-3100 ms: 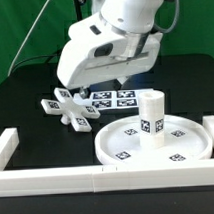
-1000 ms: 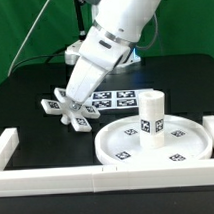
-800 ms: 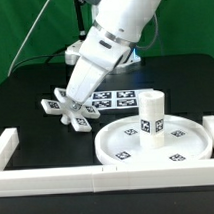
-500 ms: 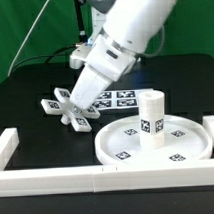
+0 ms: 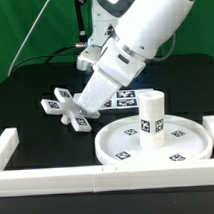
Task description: Assemble round table
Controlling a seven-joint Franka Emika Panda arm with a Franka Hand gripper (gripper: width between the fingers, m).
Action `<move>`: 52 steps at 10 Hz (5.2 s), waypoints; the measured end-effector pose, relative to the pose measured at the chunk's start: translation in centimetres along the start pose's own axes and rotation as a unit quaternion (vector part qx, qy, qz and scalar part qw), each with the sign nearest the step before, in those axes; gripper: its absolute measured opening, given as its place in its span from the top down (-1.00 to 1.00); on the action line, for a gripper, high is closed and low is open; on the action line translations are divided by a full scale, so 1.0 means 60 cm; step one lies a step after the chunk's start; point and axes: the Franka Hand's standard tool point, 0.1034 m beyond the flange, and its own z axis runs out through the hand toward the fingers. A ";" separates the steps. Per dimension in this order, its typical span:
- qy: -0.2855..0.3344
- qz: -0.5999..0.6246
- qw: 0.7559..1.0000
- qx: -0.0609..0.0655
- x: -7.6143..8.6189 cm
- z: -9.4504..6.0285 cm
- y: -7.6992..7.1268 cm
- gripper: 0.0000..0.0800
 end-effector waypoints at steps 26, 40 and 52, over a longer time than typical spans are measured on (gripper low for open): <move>-0.009 0.033 0.996 0.079 -0.042 -0.001 -0.003 -0.12; 0.271 0.189 0.933 0.144 -0.086 -0.166 0.069 -0.13; 0.284 0.382 0.856 0.203 -0.023 -0.250 0.142 -0.13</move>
Offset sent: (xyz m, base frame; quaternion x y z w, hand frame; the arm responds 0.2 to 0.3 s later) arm 0.0001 -0.0225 -0.0040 0.0186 0.0022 0.0391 0.9991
